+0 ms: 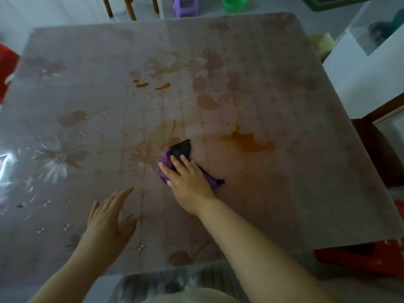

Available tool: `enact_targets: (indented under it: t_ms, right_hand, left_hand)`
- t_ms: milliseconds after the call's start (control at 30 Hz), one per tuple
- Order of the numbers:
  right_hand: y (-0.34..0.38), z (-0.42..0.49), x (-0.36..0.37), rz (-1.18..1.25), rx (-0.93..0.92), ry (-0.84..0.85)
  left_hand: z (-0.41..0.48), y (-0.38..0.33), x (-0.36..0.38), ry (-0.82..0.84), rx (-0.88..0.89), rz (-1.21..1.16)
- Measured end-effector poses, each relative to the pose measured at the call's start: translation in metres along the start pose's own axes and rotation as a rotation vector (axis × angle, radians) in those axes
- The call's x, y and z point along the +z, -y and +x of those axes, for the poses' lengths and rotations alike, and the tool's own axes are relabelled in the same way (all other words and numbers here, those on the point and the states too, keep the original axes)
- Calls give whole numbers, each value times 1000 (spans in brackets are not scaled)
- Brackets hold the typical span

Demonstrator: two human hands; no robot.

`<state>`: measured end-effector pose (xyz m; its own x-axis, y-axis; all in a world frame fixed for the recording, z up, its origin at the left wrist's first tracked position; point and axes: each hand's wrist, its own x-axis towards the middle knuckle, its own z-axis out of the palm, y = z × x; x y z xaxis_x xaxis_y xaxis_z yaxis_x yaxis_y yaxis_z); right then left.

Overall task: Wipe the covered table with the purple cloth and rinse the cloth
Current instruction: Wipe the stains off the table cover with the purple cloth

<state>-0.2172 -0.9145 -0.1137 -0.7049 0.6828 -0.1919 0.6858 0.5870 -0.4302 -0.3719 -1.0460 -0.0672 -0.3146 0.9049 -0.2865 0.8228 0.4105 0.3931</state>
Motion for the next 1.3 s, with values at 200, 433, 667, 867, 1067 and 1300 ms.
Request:
enact_targets:
  t_ms: [200, 433, 667, 867, 1067, 1300]
  right_hand:
    - [-1, -75, 26, -90, -211, 28]
    - [-109, -140, -6, -178, 300, -201]
    - [-146, -44, -60, 69, 662, -348]
    - [-66, 61, -49, 87, 401, -151]
    - [37, 110, -9, -11, 119, 45]
    - [59, 42, 22, -118, -87, -100]
  left_hand:
    - [10, 1, -5, 17, 34, 12]
    - [18, 18, -13, -8, 54, -36]
    - [4, 51, -10, -1, 7, -51]
    - [-12, 61, -19, -42, -85, -78]
    - [-25, 78, -31, -61, -112, -74]
    - [-22, 91, -32, -72, -104, -74]
